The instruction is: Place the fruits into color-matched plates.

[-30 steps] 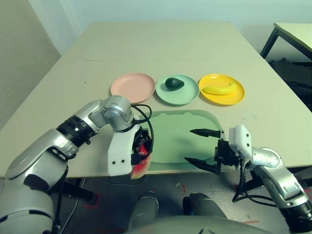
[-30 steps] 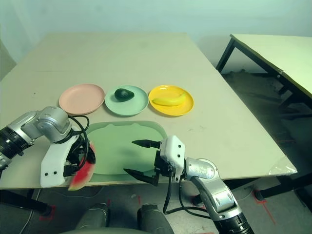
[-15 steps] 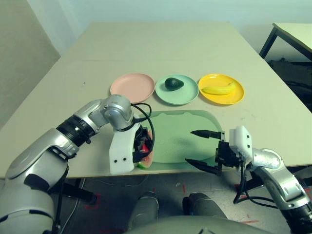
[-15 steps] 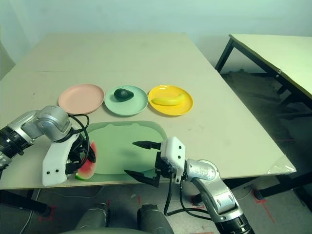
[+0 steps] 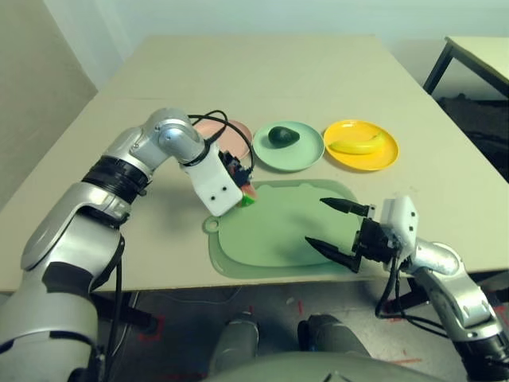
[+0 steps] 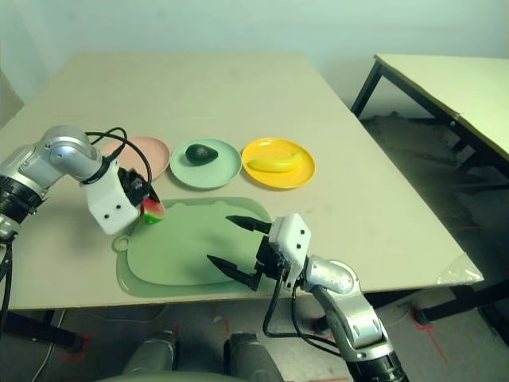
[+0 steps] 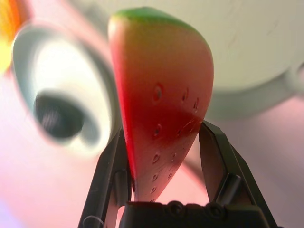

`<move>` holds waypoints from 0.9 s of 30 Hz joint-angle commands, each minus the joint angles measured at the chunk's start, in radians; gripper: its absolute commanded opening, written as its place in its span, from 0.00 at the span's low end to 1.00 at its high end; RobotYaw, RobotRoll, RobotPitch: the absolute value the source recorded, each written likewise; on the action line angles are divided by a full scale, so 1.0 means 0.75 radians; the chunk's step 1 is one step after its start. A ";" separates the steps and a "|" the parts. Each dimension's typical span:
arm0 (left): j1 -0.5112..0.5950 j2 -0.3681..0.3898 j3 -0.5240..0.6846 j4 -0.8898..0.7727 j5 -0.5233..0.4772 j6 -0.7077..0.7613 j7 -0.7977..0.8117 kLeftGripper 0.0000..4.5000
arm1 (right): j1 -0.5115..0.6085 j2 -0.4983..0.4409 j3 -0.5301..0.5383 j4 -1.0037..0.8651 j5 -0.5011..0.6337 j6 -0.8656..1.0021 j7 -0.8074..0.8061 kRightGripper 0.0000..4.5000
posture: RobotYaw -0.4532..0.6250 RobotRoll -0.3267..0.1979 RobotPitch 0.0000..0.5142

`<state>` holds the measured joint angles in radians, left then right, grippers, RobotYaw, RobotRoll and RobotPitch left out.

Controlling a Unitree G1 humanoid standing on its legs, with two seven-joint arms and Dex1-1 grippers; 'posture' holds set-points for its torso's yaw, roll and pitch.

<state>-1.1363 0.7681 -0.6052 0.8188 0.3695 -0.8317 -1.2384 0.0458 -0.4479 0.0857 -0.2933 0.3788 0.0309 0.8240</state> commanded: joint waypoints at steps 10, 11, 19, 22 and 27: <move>-0.147 -0.096 -0.112 0.604 0.496 0.200 0.739 0.46 | 0.069 0.035 -0.061 0.000 0.006 -0.011 -0.074 1.00 | 0.44 0.62 0.08; -0.145 -0.110 -0.121 0.625 0.517 0.221 0.784 0.46 | 0.072 0.038 -0.059 -0.001 0.004 -0.012 -0.076 1.00 | 0.43 0.62 0.09; -0.153 -0.206 -0.126 0.712 0.587 0.354 0.974 0.46 | 0.093 0.052 -0.059 -0.027 0.003 -0.001 -0.097 1.00 | 0.42 0.62 0.11; -0.163 -0.226 -0.134 0.725 0.610 0.384 0.997 0.46 | 0.106 0.054 -0.054 -0.042 0.004 0.005 -0.104 1.00 | 0.42 0.62 0.12; -0.156 -0.243 -0.129 0.736 0.625 0.398 0.978 0.46 | 0.120 0.056 -0.048 -0.058 0.003 0.008 -0.112 1.00 | 0.41 0.62 0.14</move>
<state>-1.2437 0.5937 -0.6961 1.3562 0.8249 -0.5353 -0.4949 0.1302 -0.4063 0.0466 -0.3189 0.3830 0.0294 0.7462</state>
